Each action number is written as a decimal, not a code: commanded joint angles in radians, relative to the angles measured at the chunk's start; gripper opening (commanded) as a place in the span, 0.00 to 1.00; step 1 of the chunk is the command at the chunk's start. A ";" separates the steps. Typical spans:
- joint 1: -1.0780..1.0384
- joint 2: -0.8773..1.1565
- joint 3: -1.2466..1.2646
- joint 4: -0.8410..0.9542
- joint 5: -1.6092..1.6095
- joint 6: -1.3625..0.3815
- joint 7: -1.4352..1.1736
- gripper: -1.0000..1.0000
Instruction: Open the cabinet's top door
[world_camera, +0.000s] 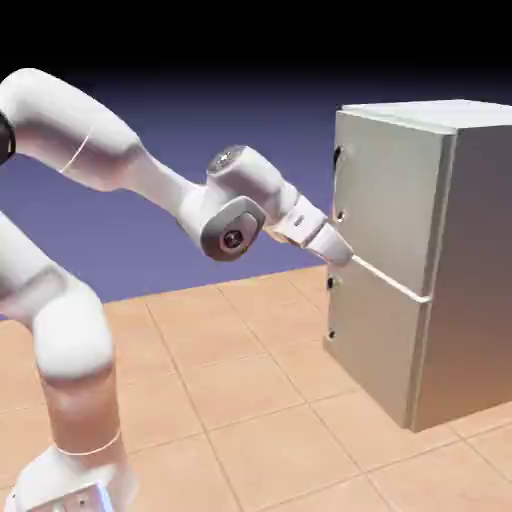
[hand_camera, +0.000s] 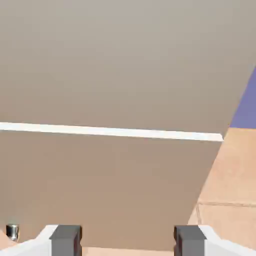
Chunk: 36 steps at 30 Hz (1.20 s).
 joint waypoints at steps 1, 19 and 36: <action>-0.018 -0.013 0.022 0.009 0.044 -0.002 -0.022 0.50; -0.346 -0.253 0.421 0.166 0.827 -0.032 -0.411 0.50; -0.656 -0.480 0.797 0.315 1.566 -0.060 -0.778 0.50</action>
